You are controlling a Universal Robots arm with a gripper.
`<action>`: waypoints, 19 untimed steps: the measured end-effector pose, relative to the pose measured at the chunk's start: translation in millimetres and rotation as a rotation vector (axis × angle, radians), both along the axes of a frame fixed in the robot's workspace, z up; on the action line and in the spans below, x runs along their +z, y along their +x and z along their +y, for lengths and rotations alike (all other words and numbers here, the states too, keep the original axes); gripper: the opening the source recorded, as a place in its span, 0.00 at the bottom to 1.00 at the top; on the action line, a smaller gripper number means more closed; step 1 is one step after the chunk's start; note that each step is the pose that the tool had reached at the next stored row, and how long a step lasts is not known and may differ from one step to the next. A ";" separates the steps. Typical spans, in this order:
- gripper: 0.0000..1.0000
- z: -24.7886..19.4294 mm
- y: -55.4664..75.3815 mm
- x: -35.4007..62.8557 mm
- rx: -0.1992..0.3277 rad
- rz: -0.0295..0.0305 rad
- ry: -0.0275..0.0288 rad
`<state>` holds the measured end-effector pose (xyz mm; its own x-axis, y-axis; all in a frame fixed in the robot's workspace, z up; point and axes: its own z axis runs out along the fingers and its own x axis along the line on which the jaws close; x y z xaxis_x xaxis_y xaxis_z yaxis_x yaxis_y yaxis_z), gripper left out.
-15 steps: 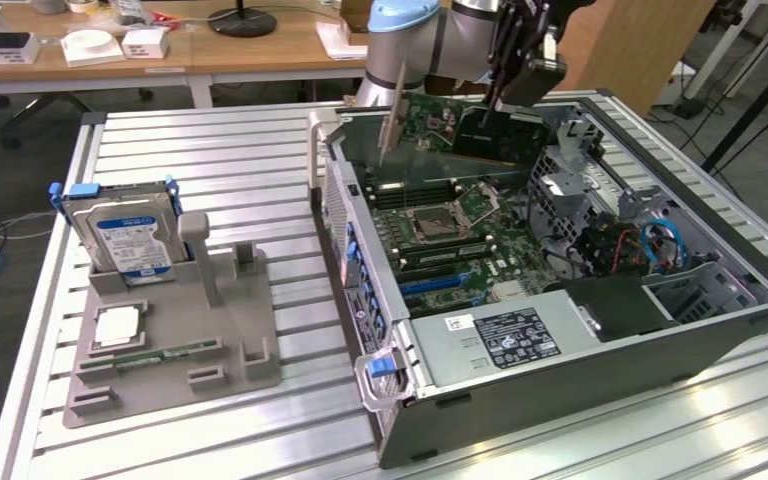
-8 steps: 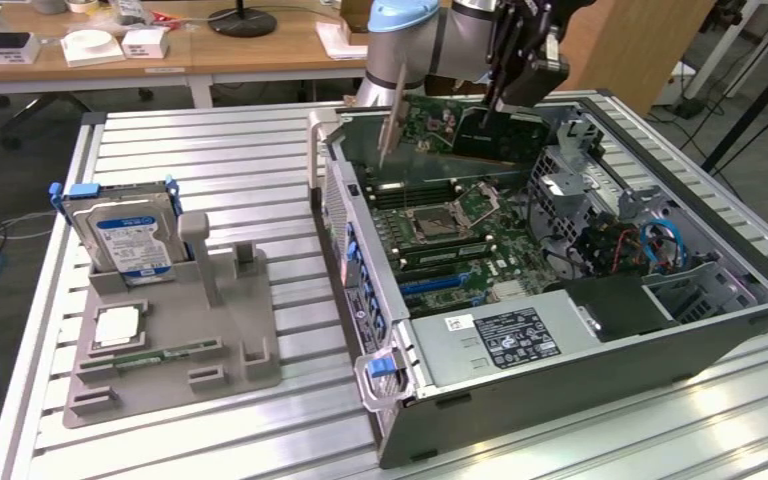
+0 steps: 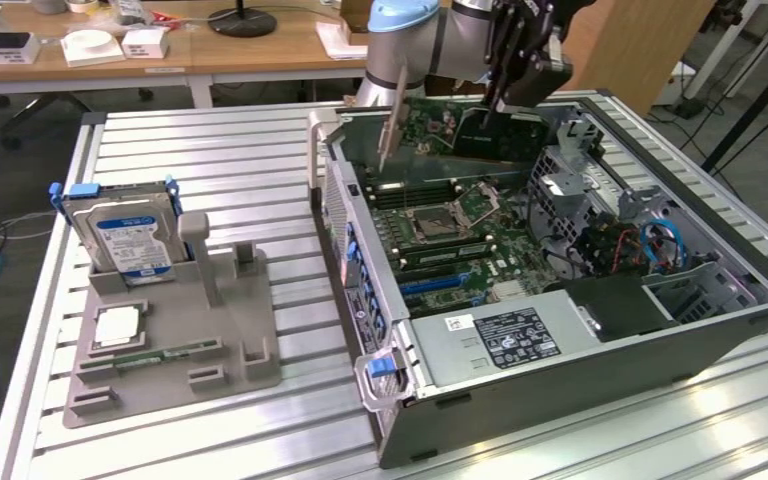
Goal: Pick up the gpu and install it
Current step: 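Insert the gpu into the slot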
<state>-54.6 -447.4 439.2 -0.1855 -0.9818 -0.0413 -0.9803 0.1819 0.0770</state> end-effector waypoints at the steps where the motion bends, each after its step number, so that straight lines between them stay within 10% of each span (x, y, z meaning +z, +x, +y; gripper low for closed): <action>1: 0.26 0.0 0.0 0.0 0.007 -0.0001 0.0001; 19: 0.26 0.0 0.0 0.0 0.037 0.0000 0.0000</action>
<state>-54.6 -447.4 439.1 -0.1490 -0.9880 -0.0413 -0.9864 0.1455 0.0770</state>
